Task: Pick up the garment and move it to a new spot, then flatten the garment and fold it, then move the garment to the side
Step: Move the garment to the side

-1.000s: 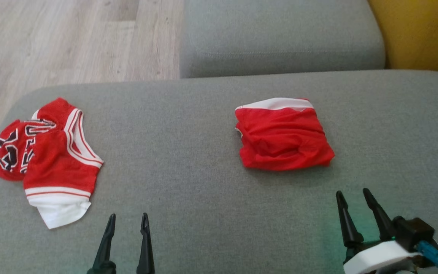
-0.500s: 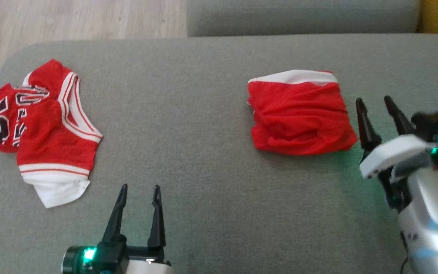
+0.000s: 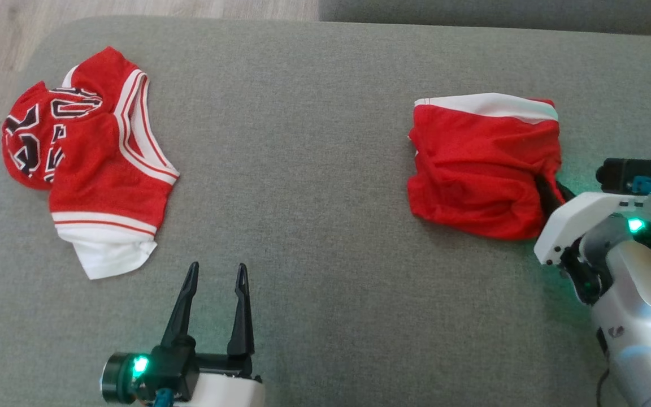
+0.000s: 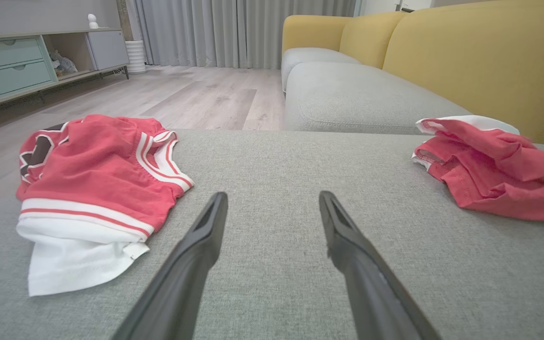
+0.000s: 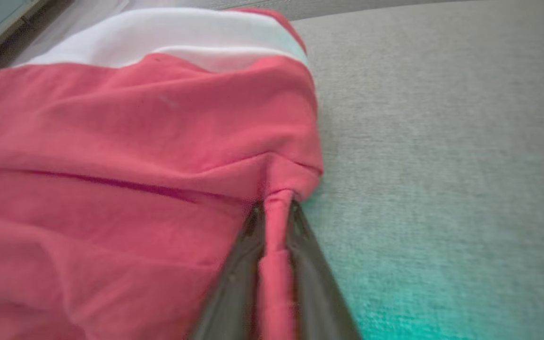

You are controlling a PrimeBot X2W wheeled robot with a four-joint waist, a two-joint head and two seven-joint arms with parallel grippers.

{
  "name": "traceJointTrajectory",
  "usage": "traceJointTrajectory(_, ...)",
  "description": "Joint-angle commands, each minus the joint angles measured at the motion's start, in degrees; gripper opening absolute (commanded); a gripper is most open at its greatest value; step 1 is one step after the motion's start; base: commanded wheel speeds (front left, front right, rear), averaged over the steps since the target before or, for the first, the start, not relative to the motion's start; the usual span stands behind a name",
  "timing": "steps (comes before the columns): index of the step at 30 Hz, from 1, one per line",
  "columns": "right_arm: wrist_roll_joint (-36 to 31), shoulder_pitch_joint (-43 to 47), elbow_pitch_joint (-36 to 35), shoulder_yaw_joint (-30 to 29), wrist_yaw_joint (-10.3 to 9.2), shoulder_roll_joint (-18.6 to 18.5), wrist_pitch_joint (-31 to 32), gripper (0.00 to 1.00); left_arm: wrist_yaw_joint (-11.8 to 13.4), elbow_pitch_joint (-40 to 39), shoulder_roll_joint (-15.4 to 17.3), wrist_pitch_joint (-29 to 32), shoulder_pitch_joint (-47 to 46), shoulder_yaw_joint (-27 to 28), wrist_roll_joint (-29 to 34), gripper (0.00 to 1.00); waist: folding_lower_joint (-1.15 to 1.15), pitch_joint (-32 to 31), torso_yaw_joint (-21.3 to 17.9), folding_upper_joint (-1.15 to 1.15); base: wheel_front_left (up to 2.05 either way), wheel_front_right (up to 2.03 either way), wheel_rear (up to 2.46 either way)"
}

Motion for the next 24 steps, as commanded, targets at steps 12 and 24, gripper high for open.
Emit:
traceJointTrajectory(12, 0.85, -4.27, -2.25, 5.30, -0.04, -10.84, -1.18, 0.00, -0.25, -2.52, -0.27, -0.29, -4.22, 2.81, 1.00, 1.00, 0.00, 5.52, -7.39, 0.00, 0.00, 0.00, 0.00)
traceJointTrajectory(24, -2.38, -9.48, 0.33, -3.70, -0.04, -28.92, -1.74, 0.00, -1.73, -2.50, -0.27, -0.29, -13.70, 0.92, 1.32, 1.00, 0.00, 17.56, -9.14, 0.00, 0.00, 0.00, 0.00)
